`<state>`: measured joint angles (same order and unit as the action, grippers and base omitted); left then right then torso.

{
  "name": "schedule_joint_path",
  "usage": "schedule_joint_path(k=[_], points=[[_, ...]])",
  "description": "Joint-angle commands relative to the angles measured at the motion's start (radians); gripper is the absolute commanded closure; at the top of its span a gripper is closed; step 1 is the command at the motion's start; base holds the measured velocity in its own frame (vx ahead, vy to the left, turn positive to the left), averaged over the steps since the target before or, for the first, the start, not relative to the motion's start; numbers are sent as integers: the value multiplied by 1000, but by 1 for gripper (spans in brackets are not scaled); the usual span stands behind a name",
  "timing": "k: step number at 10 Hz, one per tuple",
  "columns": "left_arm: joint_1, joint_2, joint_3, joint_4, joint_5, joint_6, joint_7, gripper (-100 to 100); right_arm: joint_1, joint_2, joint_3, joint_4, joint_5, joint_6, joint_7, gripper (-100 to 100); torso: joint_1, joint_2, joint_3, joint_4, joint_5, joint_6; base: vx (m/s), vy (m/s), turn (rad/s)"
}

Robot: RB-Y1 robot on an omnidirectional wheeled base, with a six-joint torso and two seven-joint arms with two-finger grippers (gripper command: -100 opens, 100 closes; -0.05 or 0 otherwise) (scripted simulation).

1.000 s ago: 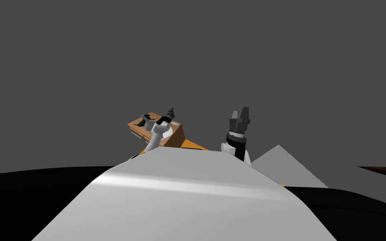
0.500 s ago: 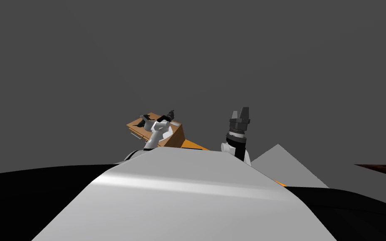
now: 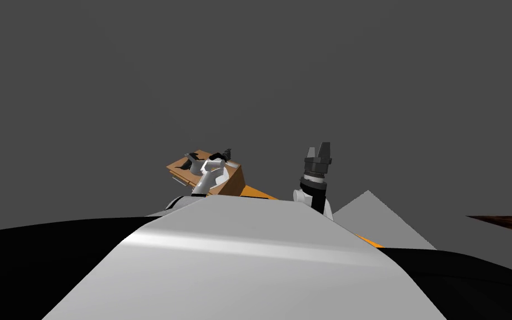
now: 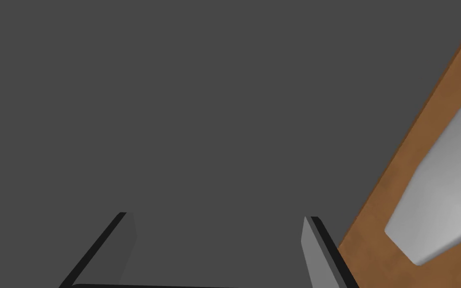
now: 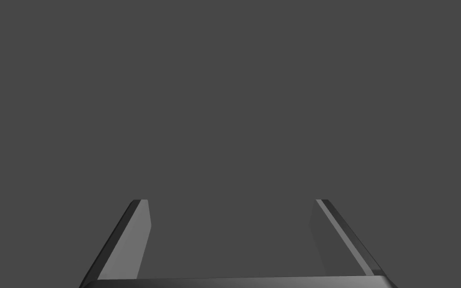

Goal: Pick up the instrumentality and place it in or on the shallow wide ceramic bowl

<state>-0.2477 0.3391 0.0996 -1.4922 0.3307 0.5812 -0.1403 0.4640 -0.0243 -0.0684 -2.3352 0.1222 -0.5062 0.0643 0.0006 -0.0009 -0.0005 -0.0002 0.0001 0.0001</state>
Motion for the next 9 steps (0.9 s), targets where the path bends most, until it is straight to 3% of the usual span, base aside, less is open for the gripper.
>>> schedule_joint_path(k=[1,2,4,5,6,7,9], points=[[-16,6,3,35,6,50,-9,-100,0,0,0,0,0,0,0,0,0,0,0,0,0,0,13,16,-34],[-50,19,9,72,19,79,-25,-100,0,0,0,0,0,0,0,0,0,0,0,0,0,0,16,18,-58],[-50,19,9,98,19,117,-25,-100,0,0,0,0,0,0,0,0,0,0,0,0,0,0,12,15,-13],[-82,31,14,145,31,156,-42,-100,0,0,0,0,0,0,0,0,0,0,0,0,0,0,13,14,-59],[-82,31,14,159,31,182,-42,-100,0,0,0,0,0,0,0,0,0,0,0,0,0,0,16,17,-42],[-113,42,19,189,42,214,-59,-100,0,0,0,0,0,0,0,0,0,0,0,0,0,0,20,24,-85],[-113,42,19,220,42,246,-59,-100,0,0,0,0,0,0,0,0,0,0,0,0,0,0,15,13,-10]])
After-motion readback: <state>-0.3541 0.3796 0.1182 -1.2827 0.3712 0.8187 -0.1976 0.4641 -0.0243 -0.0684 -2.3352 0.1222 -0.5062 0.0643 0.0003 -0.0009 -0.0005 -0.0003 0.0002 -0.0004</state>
